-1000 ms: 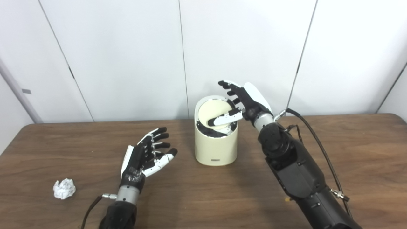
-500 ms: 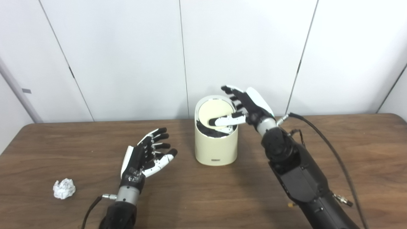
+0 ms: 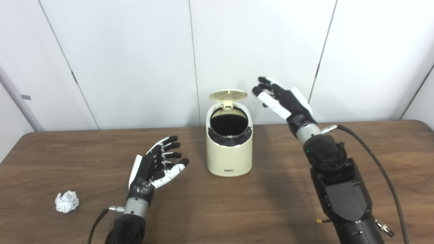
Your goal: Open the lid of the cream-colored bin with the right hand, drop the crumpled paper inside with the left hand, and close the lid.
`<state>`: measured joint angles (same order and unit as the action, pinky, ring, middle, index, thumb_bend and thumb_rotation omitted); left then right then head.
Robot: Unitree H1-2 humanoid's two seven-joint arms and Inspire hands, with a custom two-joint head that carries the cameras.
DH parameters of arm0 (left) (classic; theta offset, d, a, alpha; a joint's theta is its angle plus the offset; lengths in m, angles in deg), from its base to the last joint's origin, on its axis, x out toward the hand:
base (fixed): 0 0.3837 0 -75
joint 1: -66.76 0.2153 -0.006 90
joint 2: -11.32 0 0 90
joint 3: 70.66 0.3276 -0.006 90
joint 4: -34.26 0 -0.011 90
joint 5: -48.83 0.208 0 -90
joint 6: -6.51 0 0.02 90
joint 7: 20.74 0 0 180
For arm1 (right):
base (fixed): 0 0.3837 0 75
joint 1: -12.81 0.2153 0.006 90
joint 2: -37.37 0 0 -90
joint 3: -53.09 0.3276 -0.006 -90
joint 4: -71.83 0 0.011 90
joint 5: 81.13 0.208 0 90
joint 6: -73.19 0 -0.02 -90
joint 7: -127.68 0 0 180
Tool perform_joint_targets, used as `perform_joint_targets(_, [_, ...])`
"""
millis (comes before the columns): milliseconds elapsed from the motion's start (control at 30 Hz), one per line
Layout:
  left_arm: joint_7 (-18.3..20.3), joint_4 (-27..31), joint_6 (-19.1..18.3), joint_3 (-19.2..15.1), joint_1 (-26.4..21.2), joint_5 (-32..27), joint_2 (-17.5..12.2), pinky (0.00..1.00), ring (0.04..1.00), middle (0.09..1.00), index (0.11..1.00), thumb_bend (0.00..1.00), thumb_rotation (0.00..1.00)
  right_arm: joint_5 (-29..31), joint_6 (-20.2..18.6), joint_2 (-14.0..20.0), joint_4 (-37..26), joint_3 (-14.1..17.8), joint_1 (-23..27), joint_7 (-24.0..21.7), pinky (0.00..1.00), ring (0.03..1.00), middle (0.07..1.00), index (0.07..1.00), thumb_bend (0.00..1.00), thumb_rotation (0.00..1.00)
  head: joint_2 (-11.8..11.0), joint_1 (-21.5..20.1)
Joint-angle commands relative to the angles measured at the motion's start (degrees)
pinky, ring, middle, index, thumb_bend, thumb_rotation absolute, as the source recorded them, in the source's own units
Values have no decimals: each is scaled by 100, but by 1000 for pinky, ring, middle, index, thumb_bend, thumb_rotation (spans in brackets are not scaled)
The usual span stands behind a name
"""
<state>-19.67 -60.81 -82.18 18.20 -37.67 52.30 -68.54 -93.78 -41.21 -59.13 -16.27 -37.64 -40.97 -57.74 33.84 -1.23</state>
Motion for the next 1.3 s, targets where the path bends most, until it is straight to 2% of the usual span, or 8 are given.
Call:
perform_joint_targets(0, [6,160,164,-9,-186,-31,-52,524,693,789,823,643,185,87,178,118,-218,105,57,75,780,838,911,915,631,830,7,-4])
perform_joint_targets(133, [-11,131,223,9,-214,22,-63,516,687,790,819,632,179,200,180,149,-289,233,-214,108,771,832,902,912,605,807,8,-26])
perform_joint_targets(267, [-7,131,196,1,-237,5,-48,521,688,789,820,637,179,306,281,103,-317,318,-549,139,769,814,876,881,611,610,8,-26])
perform_joint_targets(367, [-6,153,163,3,-243,13,-50,524,693,788,821,636,187,596,524,18,-321,435,-879,138,760,840,864,864,596,348,0,-6])
perform_joint_targets(433, [-10,161,160,5,-243,27,-56,524,689,787,821,632,190,728,752,7,-298,447,-1066,119,767,849,863,865,591,271,0,-6])
perform_joint_targets(633, [-3,118,251,-13,-226,-12,-56,524,690,789,821,655,204,1050,1520,8,-179,479,-1610,116,698,814,866,891,640,326,-27,-27])
perform_joint_targets(1000, [1,108,324,45,-168,70,-71,531,685,785,820,669,209,987,1733,130,-59,476,-1839,214,817,824,876,901,698,353,-63,-34])
perform_joint_targets(1267, [-59,4,430,167,-198,138,84,525,675,789,816,670,181,1215,1931,257,102,569,-1796,72,839,856,894,901,681,323,-198,1175])
